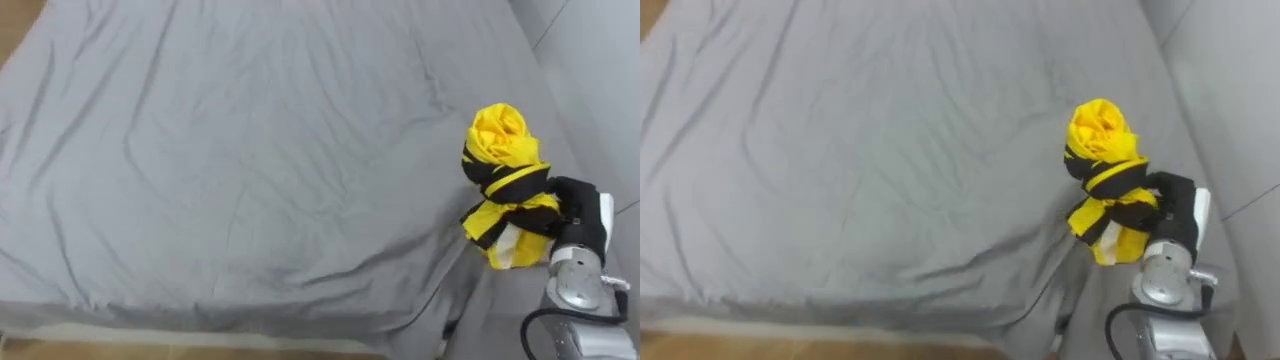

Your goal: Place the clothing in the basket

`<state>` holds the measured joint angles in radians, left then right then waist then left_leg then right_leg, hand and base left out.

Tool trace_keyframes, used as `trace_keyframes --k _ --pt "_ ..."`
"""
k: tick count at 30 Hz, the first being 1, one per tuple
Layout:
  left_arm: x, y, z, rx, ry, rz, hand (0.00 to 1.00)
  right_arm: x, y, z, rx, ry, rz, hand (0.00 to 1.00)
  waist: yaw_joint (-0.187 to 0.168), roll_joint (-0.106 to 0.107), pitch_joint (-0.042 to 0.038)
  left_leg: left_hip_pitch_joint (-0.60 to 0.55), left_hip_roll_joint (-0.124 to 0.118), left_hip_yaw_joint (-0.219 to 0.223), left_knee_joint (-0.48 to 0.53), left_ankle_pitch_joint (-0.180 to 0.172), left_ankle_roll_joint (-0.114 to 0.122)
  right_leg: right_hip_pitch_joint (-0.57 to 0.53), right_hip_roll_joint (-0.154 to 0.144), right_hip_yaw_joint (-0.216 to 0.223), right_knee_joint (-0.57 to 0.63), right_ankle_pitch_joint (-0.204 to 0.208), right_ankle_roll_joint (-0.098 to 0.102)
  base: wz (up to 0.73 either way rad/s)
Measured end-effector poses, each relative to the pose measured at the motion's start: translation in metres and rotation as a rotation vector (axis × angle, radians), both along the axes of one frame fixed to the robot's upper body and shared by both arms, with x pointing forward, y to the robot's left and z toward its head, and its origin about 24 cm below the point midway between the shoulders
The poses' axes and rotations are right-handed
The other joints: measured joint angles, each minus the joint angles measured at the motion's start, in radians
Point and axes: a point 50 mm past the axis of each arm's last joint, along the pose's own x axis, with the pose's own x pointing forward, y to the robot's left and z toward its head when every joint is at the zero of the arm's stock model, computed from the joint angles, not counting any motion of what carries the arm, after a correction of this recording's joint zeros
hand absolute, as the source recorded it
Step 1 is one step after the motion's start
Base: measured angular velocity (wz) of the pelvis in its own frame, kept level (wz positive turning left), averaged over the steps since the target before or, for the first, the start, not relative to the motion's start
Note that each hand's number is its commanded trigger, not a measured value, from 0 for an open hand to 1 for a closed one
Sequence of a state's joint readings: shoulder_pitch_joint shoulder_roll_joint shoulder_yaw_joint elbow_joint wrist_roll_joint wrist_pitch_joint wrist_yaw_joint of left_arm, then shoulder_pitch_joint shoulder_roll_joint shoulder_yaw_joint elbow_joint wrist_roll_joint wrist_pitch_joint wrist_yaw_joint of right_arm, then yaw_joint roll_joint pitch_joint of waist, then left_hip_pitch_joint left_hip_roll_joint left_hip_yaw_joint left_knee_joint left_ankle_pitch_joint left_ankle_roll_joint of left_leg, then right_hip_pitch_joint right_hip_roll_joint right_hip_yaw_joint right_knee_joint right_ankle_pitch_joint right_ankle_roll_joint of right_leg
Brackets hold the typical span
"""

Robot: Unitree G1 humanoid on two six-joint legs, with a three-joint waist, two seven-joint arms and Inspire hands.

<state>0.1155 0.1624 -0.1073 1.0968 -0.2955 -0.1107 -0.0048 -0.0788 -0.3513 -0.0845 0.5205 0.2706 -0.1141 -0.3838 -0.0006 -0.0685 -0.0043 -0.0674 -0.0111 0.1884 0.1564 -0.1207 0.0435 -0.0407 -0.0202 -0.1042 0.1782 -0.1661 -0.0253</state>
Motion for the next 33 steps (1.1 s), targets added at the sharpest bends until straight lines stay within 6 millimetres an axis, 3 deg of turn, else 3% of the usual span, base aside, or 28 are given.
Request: trace_keyframes --k 5,8,15,17,23,33 --pt "-0.016 0.005 -0.001 0.020 0.032 0.013 0.00 -0.009 -0.010 0.016 0.011 -0.087 -0.048 1.00 -0.049 0.007 -0.0004 0.050 0.012 0.057 -0.013 -0.013 -0.003 0.025 0.009 0.040 -0.006 0.003 -0.002 -0.39" --pt "-0.017 0.007 -0.002 0.035 0.064 -0.004 0.00 -0.016 -0.014 0.020 0.021 -0.110 -0.077 1.00 -0.079 0.012 0.0017 0.087 0.017 0.093 -0.019 -0.028 -0.008 0.044 0.023 0.094 -0.008 0.006 -0.001 -0.41" --pt "-0.005 0.005 0.001 0.037 0.041 -0.024 0.00 -0.033 -0.005 0.008 0.065 -0.065 -0.062 1.00 -0.122 0.023 0.0052 0.134 0.032 0.178 -0.028 -0.056 -0.018 0.052 0.040 0.166 -0.007 0.005 -0.001 -0.36" --pt "-0.001 0.003 0.002 0.039 0.037 -0.056 0.00 -0.034 -0.003 0.011 0.075 -0.080 -0.062 1.00 -0.138 0.030 0.0023 0.136 0.035 0.199 -0.028 -0.065 -0.020 0.042 0.045 0.190 -0.005 0.006 -0.001 -0.41" --pt "-0.008 -0.001 -0.001 0.027 0.084 -0.068 0.00 -0.047 -0.014 0.009 0.109 -0.105 -0.162 1.00 -0.187 0.040 0.0058 0.136 0.036 0.225 -0.028 -0.076 -0.022 0.034 0.051 0.224 -0.005 0.005 0.001 -0.16" --pt "-0.019 -0.002 -0.004 0.019 0.144 -0.075 0.00 -0.059 -0.013 -0.005 0.154 -0.033 -0.153 1.00 -0.230 0.053 0.0090 0.127 0.035 0.302 -0.023 -0.076 -0.022 -0.020 0.060 0.329 0.012 0.006 0.011 -0.33"
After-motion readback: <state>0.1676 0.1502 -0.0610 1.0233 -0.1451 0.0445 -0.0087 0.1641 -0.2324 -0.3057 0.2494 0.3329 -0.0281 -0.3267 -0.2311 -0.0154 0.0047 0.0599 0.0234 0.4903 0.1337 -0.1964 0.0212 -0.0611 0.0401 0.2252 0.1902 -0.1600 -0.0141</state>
